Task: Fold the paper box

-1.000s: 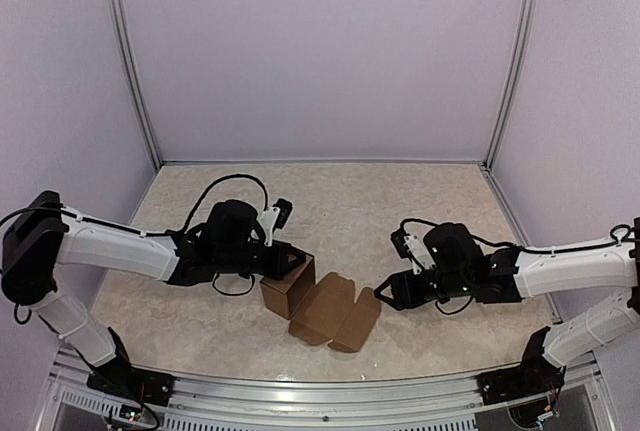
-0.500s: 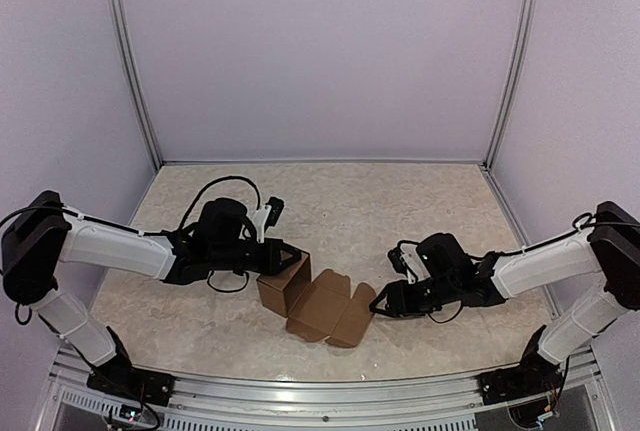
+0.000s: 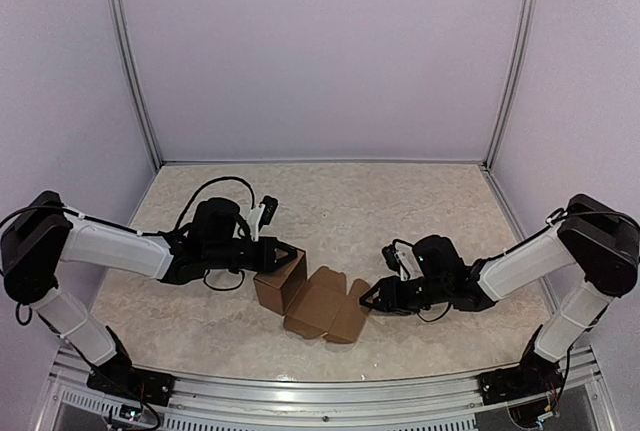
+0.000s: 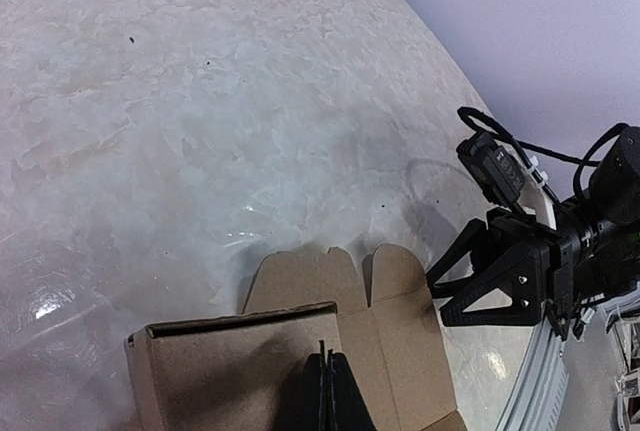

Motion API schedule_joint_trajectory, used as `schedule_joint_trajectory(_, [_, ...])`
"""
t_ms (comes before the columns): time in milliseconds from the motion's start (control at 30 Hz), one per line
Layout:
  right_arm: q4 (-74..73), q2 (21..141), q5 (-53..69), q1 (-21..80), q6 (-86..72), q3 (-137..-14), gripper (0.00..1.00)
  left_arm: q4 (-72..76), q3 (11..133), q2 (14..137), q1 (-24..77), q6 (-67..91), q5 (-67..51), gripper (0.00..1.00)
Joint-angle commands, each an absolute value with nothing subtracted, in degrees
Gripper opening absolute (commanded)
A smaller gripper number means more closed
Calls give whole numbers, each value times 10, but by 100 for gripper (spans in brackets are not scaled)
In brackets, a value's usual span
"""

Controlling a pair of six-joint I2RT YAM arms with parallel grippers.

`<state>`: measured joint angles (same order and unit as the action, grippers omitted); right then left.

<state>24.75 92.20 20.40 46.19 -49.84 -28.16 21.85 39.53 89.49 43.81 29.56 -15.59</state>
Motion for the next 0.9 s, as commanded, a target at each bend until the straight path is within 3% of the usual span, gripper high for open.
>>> schedule_joint_trajectory(0, [270, 945, 212, 457, -514, -276, 45, 186, 377, 899, 427, 297, -159, 0])
schedule_joint_trajectory(633, [351, 942, 213, 456, -522, -275, 22, 196, 373, 894, 425, 307, -168, 0])
schedule_joint_trajectory(867, [362, 951, 218, 456, -524, -288, 5, 204, 369, 889, 425, 312, -171, 0])
